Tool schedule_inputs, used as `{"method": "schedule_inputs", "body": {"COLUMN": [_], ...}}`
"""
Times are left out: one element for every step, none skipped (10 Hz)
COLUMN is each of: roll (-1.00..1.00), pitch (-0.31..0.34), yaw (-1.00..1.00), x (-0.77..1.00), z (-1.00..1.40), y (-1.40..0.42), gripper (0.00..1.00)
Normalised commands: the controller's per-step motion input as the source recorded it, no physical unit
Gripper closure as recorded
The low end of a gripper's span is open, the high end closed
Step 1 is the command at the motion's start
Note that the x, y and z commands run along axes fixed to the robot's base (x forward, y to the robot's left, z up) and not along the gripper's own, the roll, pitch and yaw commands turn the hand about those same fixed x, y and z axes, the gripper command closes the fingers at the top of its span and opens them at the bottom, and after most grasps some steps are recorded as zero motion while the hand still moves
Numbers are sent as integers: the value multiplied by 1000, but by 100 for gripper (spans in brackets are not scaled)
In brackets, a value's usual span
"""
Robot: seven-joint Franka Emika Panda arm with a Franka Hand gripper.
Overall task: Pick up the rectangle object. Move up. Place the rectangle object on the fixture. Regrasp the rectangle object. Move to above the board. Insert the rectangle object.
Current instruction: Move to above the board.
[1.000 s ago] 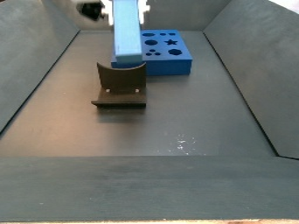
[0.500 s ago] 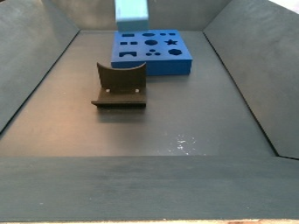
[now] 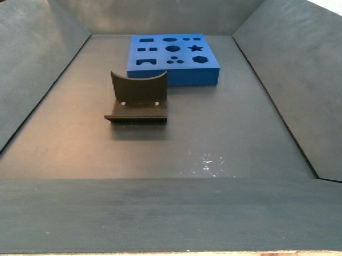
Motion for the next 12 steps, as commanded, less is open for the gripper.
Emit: {"method": "schedule_inputs", "body": {"roll": [-93,-94,-1000,-1000,-1000,-1000,-1000,-1000,-1000,-1000,-1000,-1000], "pitch": [111,130,-30,-34,-39,-39,-39,-38,-36,-34,-32,-29], "yaw": [60,62,-59,-59,-55,-55,-55,-53,-55,-54,-53,-52], "x": [-10,7,-179,-178,-183,-184,-189,-189,-190,-190,-188,-186], "z": [368,197,-442,-440,-442,-443,-441,-441,-441,-441,-441,-444], "y": [10,-1,-1000,-1000,-1000,-1000,-1000,-1000,-1000,-1000,-1000,-1000], "gripper": [100,100,100,100,100,100,100,100,100,100,100,100]}}
